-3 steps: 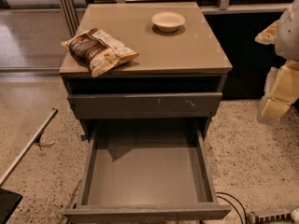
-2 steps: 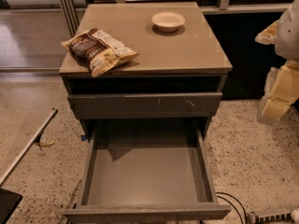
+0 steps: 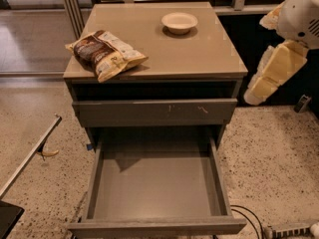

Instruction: Place brown chip bag into middle drawer

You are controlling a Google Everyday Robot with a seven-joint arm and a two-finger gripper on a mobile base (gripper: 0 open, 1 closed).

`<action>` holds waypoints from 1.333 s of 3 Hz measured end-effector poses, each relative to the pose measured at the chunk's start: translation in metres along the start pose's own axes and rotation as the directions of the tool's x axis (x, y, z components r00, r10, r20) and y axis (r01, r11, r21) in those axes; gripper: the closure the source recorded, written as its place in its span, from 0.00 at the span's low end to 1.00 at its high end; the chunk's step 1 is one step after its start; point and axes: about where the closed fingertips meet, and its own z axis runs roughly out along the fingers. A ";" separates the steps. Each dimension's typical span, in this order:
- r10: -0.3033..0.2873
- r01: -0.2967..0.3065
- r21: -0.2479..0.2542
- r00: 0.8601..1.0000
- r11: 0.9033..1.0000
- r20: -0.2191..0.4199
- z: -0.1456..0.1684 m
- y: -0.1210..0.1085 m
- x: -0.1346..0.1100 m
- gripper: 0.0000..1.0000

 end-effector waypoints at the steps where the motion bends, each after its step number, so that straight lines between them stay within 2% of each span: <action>1: 0.029 -0.030 0.011 0.995 0.999 0.097 0.013 -0.016 -0.035 0.00; 2: 0.042 -0.049 0.037 0.985 0.998 0.167 0.028 -0.030 -0.078 0.00; 3: 0.042 -0.049 0.037 0.985 0.998 0.167 0.028 -0.030 -0.078 0.00; 4: 0.064 -0.076 0.055 0.980 0.996 0.191 0.036 -0.035 -0.086 0.00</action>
Offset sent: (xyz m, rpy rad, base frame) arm 0.0927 0.1059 0.0174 0.2257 -0.1235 -0.0212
